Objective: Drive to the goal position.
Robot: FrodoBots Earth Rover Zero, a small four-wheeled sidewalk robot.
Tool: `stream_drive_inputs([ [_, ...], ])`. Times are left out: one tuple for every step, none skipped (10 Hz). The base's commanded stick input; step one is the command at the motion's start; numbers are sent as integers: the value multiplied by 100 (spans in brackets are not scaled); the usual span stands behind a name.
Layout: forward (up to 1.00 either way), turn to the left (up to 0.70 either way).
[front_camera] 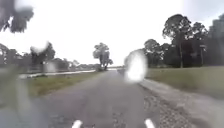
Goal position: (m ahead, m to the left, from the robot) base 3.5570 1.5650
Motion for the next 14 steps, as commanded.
stream_drive_inputs([
  [100,0],
  [100,0],
  [100,0],
  [100,0],
  [100,0],
  [100,0],
  [100,0],
  [100,0],
  [100,0],
  [100,0],
  [100,0],
  [100,0],
  [100,0],
  [100,0],
])
